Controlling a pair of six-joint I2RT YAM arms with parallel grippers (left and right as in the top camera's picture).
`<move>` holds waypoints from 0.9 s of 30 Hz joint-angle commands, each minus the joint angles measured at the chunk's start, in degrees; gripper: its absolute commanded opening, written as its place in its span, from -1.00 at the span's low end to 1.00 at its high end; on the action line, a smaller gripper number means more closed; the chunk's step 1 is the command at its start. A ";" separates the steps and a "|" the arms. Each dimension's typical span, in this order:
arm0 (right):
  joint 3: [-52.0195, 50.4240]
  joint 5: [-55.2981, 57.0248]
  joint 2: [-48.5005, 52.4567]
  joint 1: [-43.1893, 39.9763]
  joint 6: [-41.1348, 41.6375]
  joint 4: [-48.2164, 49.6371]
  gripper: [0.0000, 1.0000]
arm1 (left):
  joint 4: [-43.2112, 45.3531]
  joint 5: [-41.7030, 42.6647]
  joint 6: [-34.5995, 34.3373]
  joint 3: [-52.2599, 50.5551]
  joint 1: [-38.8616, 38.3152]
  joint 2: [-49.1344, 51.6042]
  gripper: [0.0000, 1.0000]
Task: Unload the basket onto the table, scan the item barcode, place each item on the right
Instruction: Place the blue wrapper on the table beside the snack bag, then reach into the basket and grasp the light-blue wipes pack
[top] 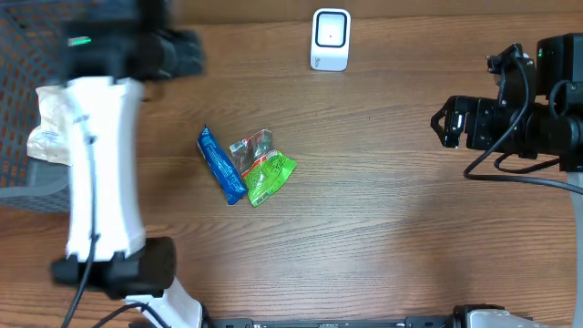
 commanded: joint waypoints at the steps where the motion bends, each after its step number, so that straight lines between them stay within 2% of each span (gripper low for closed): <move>1: 0.07 0.17 -0.09 0.11 -0.02 0.39 0.98 | -0.83 -3.56 3.87 6.97 8.79 -1.97 0.49; 6: 0.07 0.15 -0.09 0.11 0.00 0.44 0.98 | -0.17 -4.22 4.76 7.50 22.14 -1.09 0.53; 11: 0.07 0.11 -0.09 0.11 0.04 0.39 0.98 | 0.09 -0.70 5.70 6.99 29.77 3.08 0.53; 15: 0.07 -0.02 -0.09 0.11 0.04 0.17 0.98 | 1.29 2.97 8.63 6.99 30.91 8.74 0.55; 21: 0.07 -0.50 -0.09 0.11 0.07 -0.92 0.98 | 2.49 4.74 9.09 6.99 30.21 19.10 0.57; 27: 0.07 -0.50 -0.09 0.11 0.26 -1.09 0.98 | 3.78 13.92 16.20 6.99 30.10 29.14 0.55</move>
